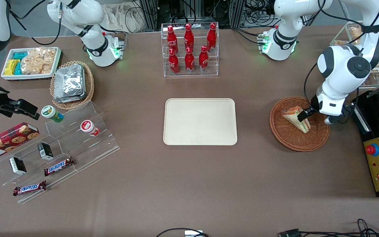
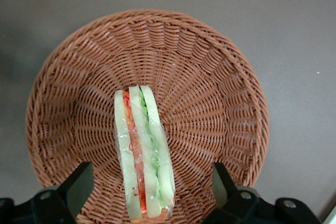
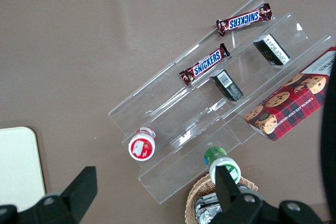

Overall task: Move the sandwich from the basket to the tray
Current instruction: 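Close the left gripper on the sandwich's upright edge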

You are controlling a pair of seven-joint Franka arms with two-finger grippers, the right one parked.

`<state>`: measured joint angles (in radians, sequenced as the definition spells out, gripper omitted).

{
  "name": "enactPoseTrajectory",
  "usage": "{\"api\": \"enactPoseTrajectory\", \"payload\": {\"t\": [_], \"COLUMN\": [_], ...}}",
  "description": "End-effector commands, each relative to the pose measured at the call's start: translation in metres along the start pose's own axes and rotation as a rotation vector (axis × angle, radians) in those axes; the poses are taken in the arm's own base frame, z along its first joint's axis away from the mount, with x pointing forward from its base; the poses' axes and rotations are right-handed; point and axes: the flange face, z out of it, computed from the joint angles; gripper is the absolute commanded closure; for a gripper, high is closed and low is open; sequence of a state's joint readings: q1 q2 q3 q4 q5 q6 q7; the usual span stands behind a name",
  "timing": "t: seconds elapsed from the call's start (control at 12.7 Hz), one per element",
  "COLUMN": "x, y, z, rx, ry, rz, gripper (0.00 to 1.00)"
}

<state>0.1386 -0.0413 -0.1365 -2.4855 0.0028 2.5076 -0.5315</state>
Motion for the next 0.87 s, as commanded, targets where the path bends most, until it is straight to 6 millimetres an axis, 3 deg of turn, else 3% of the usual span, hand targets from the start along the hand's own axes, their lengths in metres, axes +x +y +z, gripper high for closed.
{"api": "enactPoseTrajectory", "payload": {"t": [0.0, 0.79], "x": [-0.013, -0.035], "y": [-0.005, -0.015], "z": [0.022, 0.072], "rx": [-0.021, -0.037], "ry": [0.037, 0.032], "rz": [-0.032, -0.067], "gripper": [0.00, 0.00]}}
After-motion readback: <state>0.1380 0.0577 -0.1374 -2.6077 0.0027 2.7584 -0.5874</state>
